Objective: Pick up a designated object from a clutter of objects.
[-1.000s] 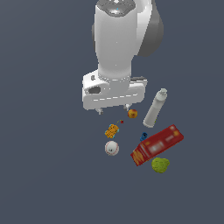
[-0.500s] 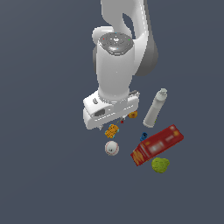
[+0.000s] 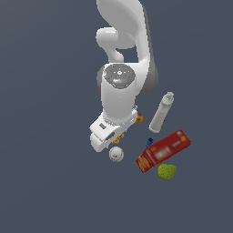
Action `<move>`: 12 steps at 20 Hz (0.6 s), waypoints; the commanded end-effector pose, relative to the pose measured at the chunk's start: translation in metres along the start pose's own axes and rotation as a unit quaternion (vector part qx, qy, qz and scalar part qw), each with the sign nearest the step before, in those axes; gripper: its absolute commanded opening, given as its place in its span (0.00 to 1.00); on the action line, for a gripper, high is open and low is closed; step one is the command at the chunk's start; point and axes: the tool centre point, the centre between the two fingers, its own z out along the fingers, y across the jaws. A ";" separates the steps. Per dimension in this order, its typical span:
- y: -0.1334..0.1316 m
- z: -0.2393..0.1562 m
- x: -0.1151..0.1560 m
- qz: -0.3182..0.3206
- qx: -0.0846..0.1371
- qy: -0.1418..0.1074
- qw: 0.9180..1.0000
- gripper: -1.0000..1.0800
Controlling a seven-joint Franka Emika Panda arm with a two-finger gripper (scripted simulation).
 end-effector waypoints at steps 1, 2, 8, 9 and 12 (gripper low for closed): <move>0.002 0.014 0.003 -0.037 0.001 0.001 0.999 0.96; 0.003 0.019 0.004 -0.052 0.002 0.001 0.999 0.96; 0.006 0.048 0.009 -0.131 0.006 0.005 0.991 0.96; 0.006 0.052 0.009 -0.141 0.006 0.006 0.990 0.96; 0.007 0.062 0.011 -0.168 0.007 0.008 0.986 0.96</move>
